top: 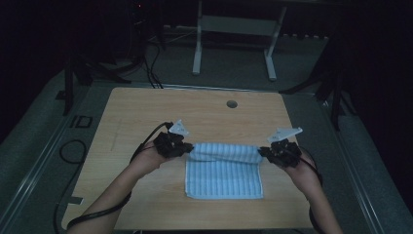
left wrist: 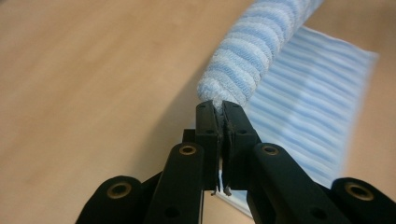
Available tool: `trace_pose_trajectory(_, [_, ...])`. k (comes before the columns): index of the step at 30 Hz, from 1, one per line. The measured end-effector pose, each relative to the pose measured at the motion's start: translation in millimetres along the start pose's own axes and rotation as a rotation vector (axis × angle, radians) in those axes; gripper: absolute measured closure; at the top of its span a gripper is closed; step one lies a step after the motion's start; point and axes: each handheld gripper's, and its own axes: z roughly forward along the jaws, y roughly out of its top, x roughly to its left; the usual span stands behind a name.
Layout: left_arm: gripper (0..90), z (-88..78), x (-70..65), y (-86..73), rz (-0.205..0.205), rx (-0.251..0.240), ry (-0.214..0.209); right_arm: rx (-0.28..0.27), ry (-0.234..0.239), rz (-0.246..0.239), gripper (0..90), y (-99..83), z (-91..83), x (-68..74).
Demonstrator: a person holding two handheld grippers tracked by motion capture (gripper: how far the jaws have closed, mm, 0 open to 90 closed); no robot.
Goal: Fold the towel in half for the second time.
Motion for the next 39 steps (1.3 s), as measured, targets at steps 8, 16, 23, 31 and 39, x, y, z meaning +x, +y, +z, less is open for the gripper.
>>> trace_pose_trajectory(8, [85.8,-1.1,-43.7,-36.7,0.050,0.017,-0.102,0.030,0.049,-0.026,83.7,-45.8,-7.0,41.3])
trace_pose_trajectory(16, [84.3,6.0,-67.7,-65.8,0.037,0.038,-0.171,0.066,0.083,0.001,82.7,-77.4,-4.8,53.7])
trace_pose_trajectory(23, [52.6,0.2,-71.1,-66.7,0.028,0.074,-0.158,0.074,0.102,0.044,62.9,-86.8,-10.2,54.0])
trace_pose_trajectory(31, [44.1,24.1,-60.9,-47.3,-0.015,0.060,-0.141,0.071,0.090,0.027,55.9,-59.0,12.4,48.0])
trace_pose_trajectory(39, [43.1,64.9,-50.1,-51.1,-0.015,0.141,-0.134,0.143,0.100,0.015,52.6,-54.0,59.8,41.3])
